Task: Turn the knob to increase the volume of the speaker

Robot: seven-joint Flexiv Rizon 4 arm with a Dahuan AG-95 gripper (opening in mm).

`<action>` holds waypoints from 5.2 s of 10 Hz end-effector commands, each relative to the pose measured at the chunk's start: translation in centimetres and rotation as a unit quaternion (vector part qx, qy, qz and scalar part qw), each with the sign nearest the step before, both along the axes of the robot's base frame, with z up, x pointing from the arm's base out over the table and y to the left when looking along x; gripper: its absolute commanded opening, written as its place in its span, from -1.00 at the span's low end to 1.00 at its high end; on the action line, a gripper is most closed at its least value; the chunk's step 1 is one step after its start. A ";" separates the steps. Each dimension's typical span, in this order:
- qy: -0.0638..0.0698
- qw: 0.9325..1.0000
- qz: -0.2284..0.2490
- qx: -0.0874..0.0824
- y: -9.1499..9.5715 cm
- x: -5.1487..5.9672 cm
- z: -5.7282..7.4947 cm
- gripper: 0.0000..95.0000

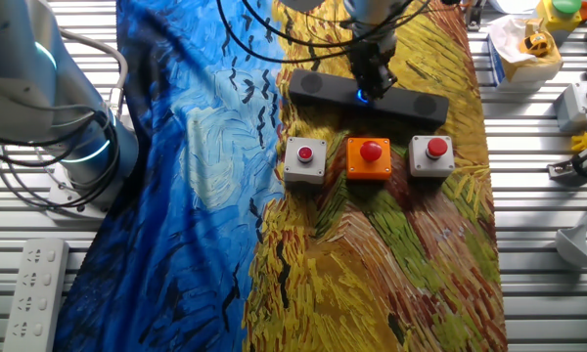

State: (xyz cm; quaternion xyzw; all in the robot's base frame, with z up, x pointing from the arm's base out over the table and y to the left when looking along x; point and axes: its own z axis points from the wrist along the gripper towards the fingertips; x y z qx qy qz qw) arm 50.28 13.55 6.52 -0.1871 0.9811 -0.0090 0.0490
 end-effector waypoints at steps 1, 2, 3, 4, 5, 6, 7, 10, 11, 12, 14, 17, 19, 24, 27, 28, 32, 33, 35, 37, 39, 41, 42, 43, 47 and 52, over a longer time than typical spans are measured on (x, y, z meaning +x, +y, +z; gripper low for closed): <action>-0.001 0.992 -0.129 0.013 -0.1 0.0 -0.1 -1.00; 0.000 0.993 -0.120 0.013 -0.1 0.0 -0.1 -1.00; 0.000 0.995 -0.102 0.011 -0.1 0.0 -0.1 -0.60; 0.000 0.998 -0.061 0.008 -0.1 0.0 0.0 -0.20; 0.000 0.999 -0.037 0.005 -0.1 0.0 0.2 0.20; 0.000 1.000 0.001 -0.002 0.0 0.0 0.8 0.60; -0.001 1.000 0.025 -0.004 0.0 0.0 0.8 0.60; -0.002 0.983 0.182 -0.018 0.0 -0.1 0.8 0.20; -0.004 0.961 0.274 -0.023 0.0 -0.1 0.8 0.20; -0.008 0.936 0.352 -0.020 0.0 -0.1 0.8 0.20; -0.015 0.879 0.476 -0.023 0.0 -0.1 0.9 0.20; -0.016 0.811 0.583 -0.041 0.0 -0.1 0.9 0.20; -0.020 0.764 0.644 -0.047 0.0 -0.1 0.9 0.20; -0.016 0.741 0.669 -0.052 -0.2 -0.1 0.8 0.20; -0.014 0.742 0.668 -0.054 -0.4 0.0 0.2 0.20; -0.014 0.743 0.667 -0.053 -0.5 0.0 0.0 0.20; -0.013 0.750 0.659 -0.053 -0.5 0.0 -0.3 -0.20; -0.013 0.750 0.659 -0.053 -0.5 0.0 -0.4 -0.20; -0.009 0.763 0.644 -0.055 -0.5 0.0 -0.4 -1.00; -0.003 0.789 0.611 -0.061 -0.5 0.0 -0.4 -1.00; -0.004 0.830 0.555 -0.057 -0.5 0.0 -0.4 -1.00; 0.001 0.859 0.508 -0.060 -0.5 0.1 -0.4 -1.00; 0.003 0.885 0.463 -0.059 -0.5 0.1 -0.4 -1.00; 0.005 0.905 0.420 -0.060 -0.5 0.1 -0.4 -1.00; 0.006 0.986 0.162 -0.044 -0.8 0.1 -0.5 -1.00; -0.004 0.993 -0.119 0.023 -0.8 0.0 -0.5 -1.00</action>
